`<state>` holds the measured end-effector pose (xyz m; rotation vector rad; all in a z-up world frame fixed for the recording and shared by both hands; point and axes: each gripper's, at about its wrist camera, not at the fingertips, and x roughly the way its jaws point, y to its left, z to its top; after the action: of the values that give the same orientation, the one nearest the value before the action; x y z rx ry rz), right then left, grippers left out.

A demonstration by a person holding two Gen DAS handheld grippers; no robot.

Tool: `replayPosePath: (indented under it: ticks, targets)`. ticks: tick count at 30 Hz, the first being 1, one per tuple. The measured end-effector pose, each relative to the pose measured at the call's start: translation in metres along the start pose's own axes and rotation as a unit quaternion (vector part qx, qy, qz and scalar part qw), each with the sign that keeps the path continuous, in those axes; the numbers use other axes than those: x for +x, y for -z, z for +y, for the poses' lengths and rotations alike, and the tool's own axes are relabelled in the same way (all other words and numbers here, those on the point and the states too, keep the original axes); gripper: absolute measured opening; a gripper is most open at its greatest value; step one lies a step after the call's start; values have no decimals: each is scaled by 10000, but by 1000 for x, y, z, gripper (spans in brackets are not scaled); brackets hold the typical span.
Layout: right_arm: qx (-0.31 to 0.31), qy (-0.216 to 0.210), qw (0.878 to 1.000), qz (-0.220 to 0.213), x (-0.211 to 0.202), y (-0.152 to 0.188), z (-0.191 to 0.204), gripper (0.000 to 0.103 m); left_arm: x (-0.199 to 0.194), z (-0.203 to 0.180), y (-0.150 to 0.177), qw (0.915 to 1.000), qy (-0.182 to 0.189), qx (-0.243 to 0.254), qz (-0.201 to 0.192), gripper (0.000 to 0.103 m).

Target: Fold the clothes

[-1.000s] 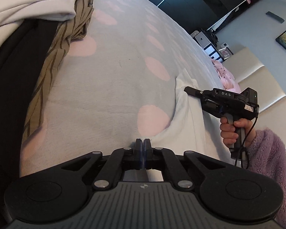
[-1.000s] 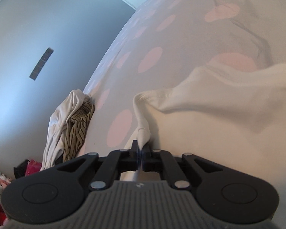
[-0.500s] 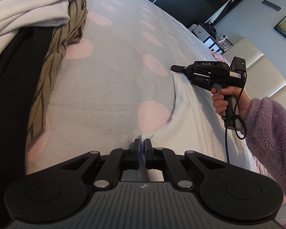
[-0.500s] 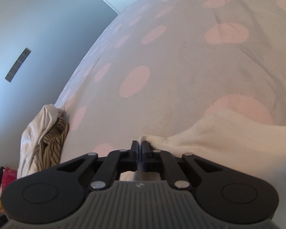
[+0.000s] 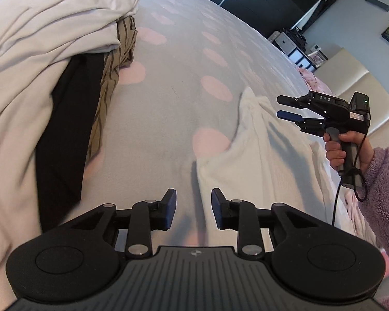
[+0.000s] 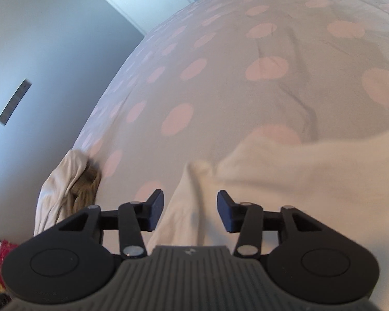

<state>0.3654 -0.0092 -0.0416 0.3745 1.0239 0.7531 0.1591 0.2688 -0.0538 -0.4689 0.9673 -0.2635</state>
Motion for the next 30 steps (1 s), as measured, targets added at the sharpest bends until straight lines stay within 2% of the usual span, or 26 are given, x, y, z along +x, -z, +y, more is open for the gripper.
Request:
replayPosePath:
  ticks: [6, 8, 13, 19, 24, 25, 27, 28, 29, 30]
  targets:
    - [-269, -419, 9983, 296, -59, 81, 35, 49, -56, -25, 56, 9996, -14, 226, 148, 29]
    - [-405, -517, 9972, 369, -80, 115, 49, 48, -75, -34, 78, 9994, -38, 312, 172, 37]
    - [-540, -655, 9950, 526, -125, 194, 76, 48, -102, -62, 132, 9959, -278, 765, 388, 48]
    - [-701, -226, 9953, 621, -162, 279, 99, 48, -115, -90, 185, 9866, -553, 1359, 713, 50]
    - [-829, 0, 9936, 772, -177, 341, 117, 47, -104, -101, 215, 9772, -883, 1615, 1054, 50]
    - [-871, -49, 9928, 823, -177, 353, 120, 45, -101, -101, 219, 9752, -947, 1651, 1129, 49]
    - [-998, -244, 9883, 1131, -171, 377, 126, 38, -96, -96, 222, 9731, -979, 1669, 1251, 36]
    - [-1123, -295, 9850, 1274, -167, 388, 129, 36, -94, -91, 222, 9731, -935, 1636, 1326, 22]
    - [-1289, -312, 9813, 1394, -163, 398, 133, 36, -92, -86, 222, 9731, -882, 1601, 1403, 12]
    - [-1457, -313, 9776, 1486, -159, 408, 136, 36, -91, -82, 222, 9737, -852, 1552, 1437, 10]
